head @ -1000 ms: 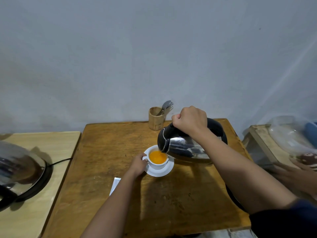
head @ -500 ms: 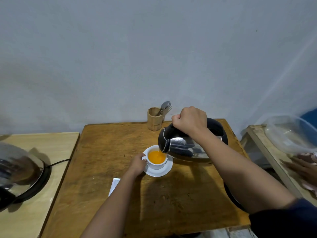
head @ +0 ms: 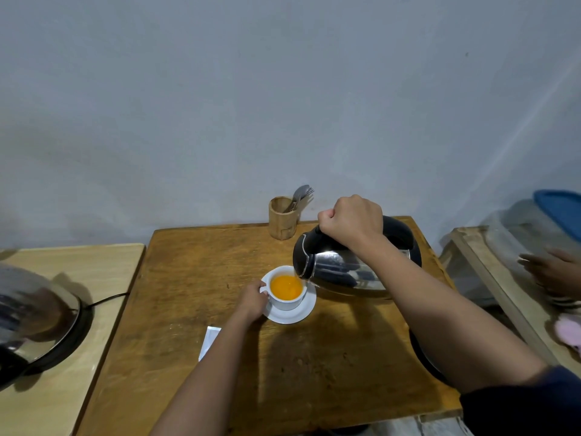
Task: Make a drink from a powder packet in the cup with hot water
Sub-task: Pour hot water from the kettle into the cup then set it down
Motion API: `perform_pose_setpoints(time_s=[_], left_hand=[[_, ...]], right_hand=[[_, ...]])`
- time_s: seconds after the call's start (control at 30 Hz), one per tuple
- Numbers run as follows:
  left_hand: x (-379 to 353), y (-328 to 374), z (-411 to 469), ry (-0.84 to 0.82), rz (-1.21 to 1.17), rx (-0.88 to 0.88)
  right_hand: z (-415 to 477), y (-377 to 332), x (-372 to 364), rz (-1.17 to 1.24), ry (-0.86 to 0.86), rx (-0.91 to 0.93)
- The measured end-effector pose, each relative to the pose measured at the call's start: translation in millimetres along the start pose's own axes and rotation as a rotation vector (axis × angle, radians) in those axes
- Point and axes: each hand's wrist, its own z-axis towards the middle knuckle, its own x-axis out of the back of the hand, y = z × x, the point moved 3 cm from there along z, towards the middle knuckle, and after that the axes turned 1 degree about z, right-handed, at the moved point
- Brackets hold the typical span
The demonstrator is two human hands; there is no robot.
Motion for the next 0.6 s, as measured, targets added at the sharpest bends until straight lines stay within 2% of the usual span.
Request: perform_pose_setpoints(time_s=[0.6], left_hand=[[-0.2, -2.0, 1.3, -0.015, -0.034, 0.027]], right_hand=[[-2.1, -5.8, 0.6, -0.020, 0.007, 0.020]])
